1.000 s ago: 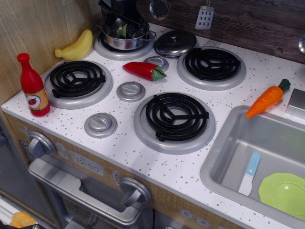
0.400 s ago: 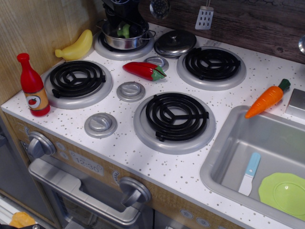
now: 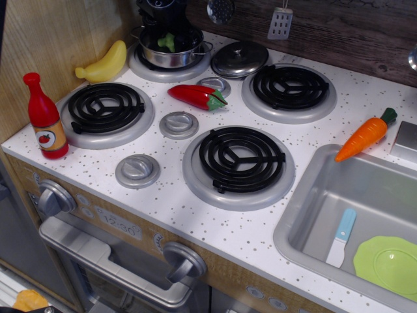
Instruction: Take broccoli out of pan
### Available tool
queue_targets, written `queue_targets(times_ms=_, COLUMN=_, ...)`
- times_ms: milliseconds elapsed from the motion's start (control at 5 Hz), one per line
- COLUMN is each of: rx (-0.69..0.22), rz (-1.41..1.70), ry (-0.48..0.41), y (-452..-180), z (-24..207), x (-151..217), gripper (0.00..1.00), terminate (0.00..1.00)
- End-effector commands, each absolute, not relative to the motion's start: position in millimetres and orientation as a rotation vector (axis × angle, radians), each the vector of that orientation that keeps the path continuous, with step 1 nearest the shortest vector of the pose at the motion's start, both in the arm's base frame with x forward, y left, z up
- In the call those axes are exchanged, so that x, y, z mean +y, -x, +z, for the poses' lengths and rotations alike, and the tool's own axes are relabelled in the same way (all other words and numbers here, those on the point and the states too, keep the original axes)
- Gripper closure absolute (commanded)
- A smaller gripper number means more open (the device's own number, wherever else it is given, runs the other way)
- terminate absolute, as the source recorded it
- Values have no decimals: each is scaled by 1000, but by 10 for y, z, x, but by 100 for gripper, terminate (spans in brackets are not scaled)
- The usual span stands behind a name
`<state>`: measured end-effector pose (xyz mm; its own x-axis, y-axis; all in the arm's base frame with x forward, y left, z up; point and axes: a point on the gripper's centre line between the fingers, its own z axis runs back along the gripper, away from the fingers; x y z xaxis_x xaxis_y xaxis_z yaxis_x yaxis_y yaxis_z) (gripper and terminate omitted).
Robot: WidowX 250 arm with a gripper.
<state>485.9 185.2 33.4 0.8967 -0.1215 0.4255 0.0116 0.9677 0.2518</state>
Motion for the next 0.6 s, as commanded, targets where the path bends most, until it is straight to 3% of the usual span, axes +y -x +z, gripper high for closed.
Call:
queue_targets(times_ms=0, rx=-484, rz=-49, ry=-285, y=-4895, z=704, x=1905, gripper=100, terminate=0)
queue_targets(times_ms=400, rx=-459, rz=20, ry=-402, y=-4751, z=1066, x=1820, gripper=100, terminate=0)
